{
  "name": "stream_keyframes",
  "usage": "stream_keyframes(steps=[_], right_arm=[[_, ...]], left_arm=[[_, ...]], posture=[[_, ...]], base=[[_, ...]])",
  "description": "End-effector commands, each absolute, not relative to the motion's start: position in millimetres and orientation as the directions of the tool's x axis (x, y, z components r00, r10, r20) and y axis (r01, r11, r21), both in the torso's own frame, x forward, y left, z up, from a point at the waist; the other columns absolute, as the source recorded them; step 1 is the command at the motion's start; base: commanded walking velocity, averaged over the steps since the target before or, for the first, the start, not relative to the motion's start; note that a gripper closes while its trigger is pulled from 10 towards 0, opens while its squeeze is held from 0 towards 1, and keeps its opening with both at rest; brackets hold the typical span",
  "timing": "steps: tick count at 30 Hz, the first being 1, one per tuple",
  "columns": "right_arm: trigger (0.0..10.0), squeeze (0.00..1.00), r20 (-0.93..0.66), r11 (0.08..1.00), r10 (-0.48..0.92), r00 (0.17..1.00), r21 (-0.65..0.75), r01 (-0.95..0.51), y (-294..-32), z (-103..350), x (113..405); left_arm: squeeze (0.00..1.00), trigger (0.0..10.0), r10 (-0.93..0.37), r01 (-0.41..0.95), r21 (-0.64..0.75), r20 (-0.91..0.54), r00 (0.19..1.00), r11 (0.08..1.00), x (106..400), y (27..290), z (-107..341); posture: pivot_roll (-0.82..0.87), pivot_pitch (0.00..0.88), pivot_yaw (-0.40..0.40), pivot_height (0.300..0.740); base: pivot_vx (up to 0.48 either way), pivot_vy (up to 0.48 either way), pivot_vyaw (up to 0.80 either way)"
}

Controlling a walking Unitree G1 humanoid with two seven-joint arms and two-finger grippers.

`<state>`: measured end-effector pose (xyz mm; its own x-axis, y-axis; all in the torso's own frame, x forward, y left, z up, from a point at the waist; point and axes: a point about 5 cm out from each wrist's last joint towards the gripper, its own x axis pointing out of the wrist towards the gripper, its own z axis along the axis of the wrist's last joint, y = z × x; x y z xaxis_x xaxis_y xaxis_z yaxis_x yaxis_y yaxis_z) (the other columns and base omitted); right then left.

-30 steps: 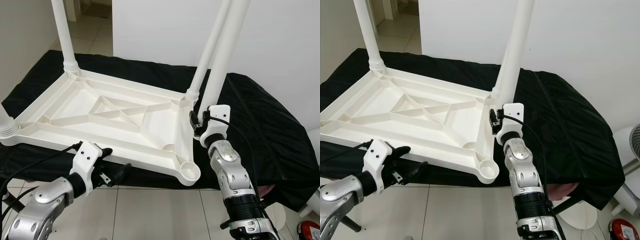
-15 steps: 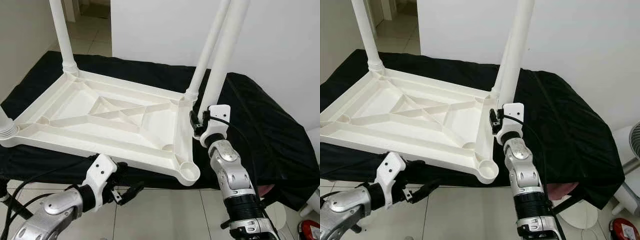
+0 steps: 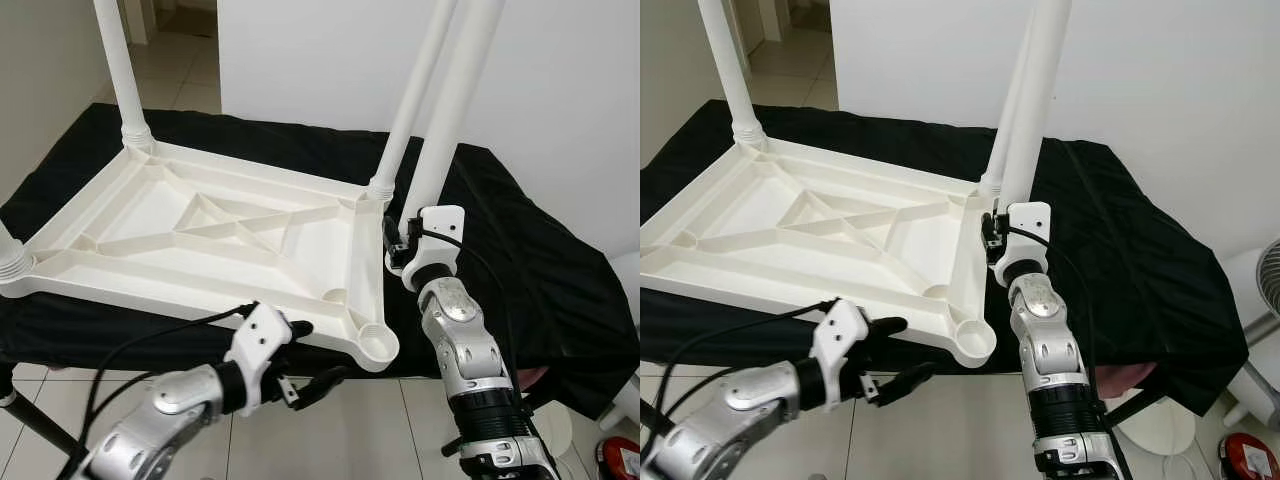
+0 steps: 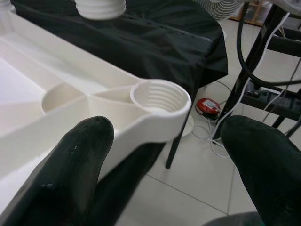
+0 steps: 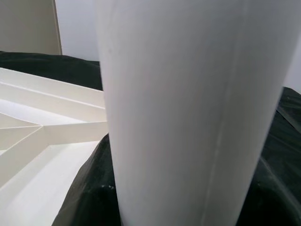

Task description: Building children table

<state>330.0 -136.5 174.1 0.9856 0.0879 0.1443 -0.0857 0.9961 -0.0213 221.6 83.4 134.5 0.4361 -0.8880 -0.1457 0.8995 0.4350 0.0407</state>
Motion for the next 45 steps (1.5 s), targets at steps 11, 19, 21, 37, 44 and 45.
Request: stream_keyframes(steps=[11,19,21,37,44,45], right_arm=[[10.0,0.0,0.156,0.998,0.06,0.986,-0.025,-0.057,-140,179,331],[10.0,0.0,0.163,0.999,0.05,0.985,-0.02,-0.048,-140,182,332],[10.0,0.0,0.162,0.999,0.046,0.986,-0.018,-0.043,-140,182,331],[10.0,0.0,0.153,1.0,0.029,0.988,-0.001,-0.029,-137,179,326],[10.0,0.0,0.147,1.0,0.021,0.989,0.001,-0.021,-137,177,324],[10.0,0.0,0.146,1.0,0.02,0.989,0.0,-0.02,-137,177,324]], left_arm=[[0.0,10.0,-0.892,0.914,0.219,-0.231,0.388,0.341,239,78,129],[0.0,10.0,-0.88,0.902,0.317,-0.281,0.384,0.293,243,66,121],[0.0,10.0,-0.873,0.895,0.339,-0.289,0.394,0.291,245,62,119],[0.0,10.0,-0.826,0.794,0.473,-0.209,0.523,0.383,288,30,133],[0.0,10.0,-0.823,0.784,0.49,-0.206,0.53,0.382,294,26,134],[0.0,10.0,-0.821,0.782,0.49,-0.206,0.532,0.384,294,27,134]], posture=[[-0.01,0.0,-0.101,0.74],[-0.01,0.0,-0.09,0.74],[-0.02,0.0,-0.087,0.74],[-0.03,0.0,-0.063,0.74],[-0.04,0.0,-0.053,0.74],[-0.04,0.0,-0.053,0.74]], base=[[0.0,0.0,0.0],[0.0,0.0,0.0],[0.0,0.0,0.0],[0.0,0.0,0.0],[0.0,0.0,0.0],[0.0,0.0,0.0]])
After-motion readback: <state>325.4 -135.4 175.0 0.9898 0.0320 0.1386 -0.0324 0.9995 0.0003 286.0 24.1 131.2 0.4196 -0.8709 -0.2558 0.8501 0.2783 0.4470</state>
